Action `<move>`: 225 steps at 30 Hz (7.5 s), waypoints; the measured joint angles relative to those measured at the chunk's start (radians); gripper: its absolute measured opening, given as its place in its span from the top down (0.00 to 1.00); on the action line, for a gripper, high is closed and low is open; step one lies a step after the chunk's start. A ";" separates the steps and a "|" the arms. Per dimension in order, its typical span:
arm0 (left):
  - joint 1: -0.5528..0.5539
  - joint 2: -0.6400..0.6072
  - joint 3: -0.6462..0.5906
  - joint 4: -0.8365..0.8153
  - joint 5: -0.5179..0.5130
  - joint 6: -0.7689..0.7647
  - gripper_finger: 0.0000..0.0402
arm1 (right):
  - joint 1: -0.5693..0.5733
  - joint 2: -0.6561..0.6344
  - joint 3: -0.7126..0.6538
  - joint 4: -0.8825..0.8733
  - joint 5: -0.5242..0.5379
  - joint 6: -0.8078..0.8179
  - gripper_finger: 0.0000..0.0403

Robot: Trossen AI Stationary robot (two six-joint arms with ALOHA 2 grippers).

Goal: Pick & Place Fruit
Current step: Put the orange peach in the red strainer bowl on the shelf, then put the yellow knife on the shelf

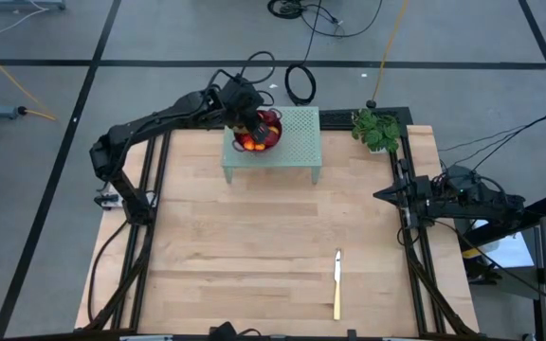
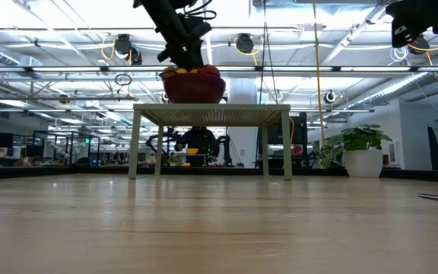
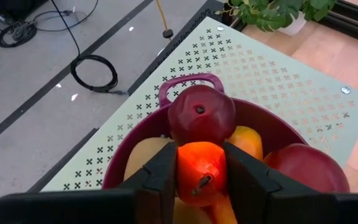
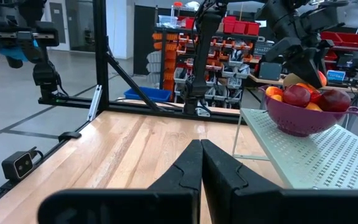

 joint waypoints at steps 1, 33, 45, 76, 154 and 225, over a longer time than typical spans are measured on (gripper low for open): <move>0.000 0.000 0.000 0.000 -0.001 0.002 0.70 | 0.000 0.000 0.000 0.000 0.000 0.000 1.00; 0.000 -0.016 0.000 0.025 -0.008 0.029 0.57 | 0.000 0.000 0.000 0.003 0.000 0.000 1.00; 0.014 -0.016 0.000 0.002 -0.015 0.051 0.57 | 0.000 0.000 0.000 0.003 0.000 0.000 1.00; 0.024 -0.016 0.000 -0.010 -0.033 0.053 0.57 | 0.000 0.000 0.000 0.003 0.000 0.000 1.00; -0.995 -0.112 -0.181 -0.113 -0.637 -1.061 0.57 | 0.001 0.153 0.000 0.134 -0.365 0.631 1.00; -0.689 -0.959 -1.334 0.620 -0.047 -0.398 0.98 | 0.743 1.428 0.565 -0.181 0.113 1.975 1.00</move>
